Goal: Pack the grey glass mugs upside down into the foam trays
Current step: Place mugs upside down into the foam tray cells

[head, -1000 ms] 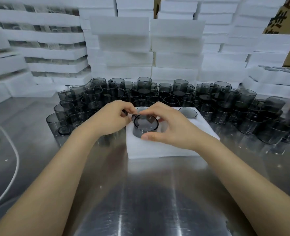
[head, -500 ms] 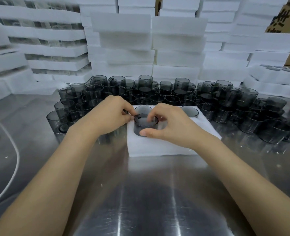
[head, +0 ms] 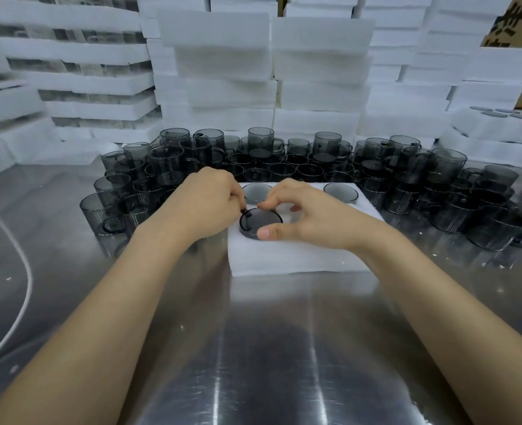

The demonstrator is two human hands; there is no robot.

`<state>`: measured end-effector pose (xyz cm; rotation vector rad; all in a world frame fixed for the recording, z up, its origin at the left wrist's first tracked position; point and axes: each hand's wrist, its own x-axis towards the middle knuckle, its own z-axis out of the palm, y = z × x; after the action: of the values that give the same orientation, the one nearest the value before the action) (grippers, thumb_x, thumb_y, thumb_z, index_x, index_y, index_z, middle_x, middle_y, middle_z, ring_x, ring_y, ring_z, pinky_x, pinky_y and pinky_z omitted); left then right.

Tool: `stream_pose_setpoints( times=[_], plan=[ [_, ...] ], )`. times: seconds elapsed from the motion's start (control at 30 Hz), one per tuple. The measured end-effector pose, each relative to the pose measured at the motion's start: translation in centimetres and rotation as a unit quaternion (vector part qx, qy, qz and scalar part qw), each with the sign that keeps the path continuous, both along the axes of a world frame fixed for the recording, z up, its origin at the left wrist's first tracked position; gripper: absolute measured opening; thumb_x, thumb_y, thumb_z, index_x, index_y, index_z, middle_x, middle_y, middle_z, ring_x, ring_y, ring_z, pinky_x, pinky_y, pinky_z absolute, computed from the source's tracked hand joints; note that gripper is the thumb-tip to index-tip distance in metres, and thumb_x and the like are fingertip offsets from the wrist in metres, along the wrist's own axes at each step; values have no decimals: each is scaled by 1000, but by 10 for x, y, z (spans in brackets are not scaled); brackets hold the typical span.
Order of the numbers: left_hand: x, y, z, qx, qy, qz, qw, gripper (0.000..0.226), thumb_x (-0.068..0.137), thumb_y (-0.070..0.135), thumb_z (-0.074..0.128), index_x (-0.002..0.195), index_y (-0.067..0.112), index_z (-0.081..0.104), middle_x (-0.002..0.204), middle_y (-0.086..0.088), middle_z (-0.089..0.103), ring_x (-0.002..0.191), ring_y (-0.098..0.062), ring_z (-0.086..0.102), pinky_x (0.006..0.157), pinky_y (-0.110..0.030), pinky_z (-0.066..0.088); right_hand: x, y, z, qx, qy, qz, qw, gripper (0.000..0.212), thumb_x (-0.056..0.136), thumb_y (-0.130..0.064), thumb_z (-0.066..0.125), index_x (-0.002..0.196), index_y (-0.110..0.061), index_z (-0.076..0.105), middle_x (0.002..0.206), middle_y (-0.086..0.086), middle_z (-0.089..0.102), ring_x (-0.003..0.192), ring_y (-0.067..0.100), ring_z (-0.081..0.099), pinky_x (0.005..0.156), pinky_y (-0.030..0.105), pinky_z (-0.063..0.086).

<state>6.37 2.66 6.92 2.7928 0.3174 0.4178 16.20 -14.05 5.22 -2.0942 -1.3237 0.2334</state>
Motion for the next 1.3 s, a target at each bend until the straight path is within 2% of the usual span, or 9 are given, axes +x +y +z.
stream_pose_setpoints(
  times=[0.17,0.3,0.43,0.53,0.63,0.87,1.03,1.13,1.3],
  plan=[
    [-1,0,3,-14,-3,9,1000,43,76,-2,43,77,26,77,102,2,73,94,-24,63,83,-40,52,-5,2,5,-20,-48,-29,998,40,80,-45,72,114,-26,67,113,-7,53,113,10,47,100,33,40],
    [-2,9,5,-127,-51,64,989,42,73,-1,46,67,28,75,92,5,74,96,-18,64,88,-41,52,-7,1,8,-64,-126,-35,989,45,83,-57,61,121,-33,64,116,-11,46,116,8,40,92,39,44],
    [-10,31,4,-8,-133,186,974,35,82,10,44,75,36,66,81,8,66,77,-24,57,71,-35,47,-6,-3,4,-53,-132,-22,990,46,86,-55,58,125,-31,62,113,-10,47,115,11,40,92,37,43],
    [-12,43,0,19,-60,190,980,12,88,29,55,83,34,66,80,11,62,80,-19,55,67,-32,42,-8,-4,-4,-6,-88,-23,996,42,88,-49,60,124,-28,62,109,-10,48,117,11,37,103,37,36],
    [-11,44,-3,12,27,183,983,19,86,48,63,88,29,64,87,8,64,88,-19,59,76,-36,50,-8,-7,-10,9,-78,-29,996,42,89,-48,59,126,-30,60,107,-16,46,118,7,35,105,35,34],
    [-12,36,-5,-19,40,159,986,35,86,12,66,120,17,60,90,2,58,94,-26,58,87,-44,51,-7,-6,-10,25,-65,-34,997,38,88,-45,62,123,-30,63,103,-16,50,116,5,38,104,32,34],
    [-11,26,-4,-5,-35,203,979,51,83,10,54,132,21,50,108,-7,63,103,-30,56,82,-42,50,-7,-7,-7,53,-46,-33,997,26,89,-33,65,114,-24,68,103,-6,60,109,10,49,98,24,36],
    [-9,13,0,27,-140,225,964,49,83,13,50,132,15,50,108,-9,64,105,-33,55,74,-41,45,-8,-7,-5,84,-11,-44,995,14,90,-22,65,102,-22,72,98,-10,65,100,5,57,92,18,40],
    [-4,-5,4,-29,-320,78,944,50,89,6,50,137,20,46,107,3,57,112,-23,49,86,-36,41,-4,-8,0,195,130,-89,968,21,92,-8,61,109,-18,68,98,-6,68,86,3,64,83,16,48]
  ],
)
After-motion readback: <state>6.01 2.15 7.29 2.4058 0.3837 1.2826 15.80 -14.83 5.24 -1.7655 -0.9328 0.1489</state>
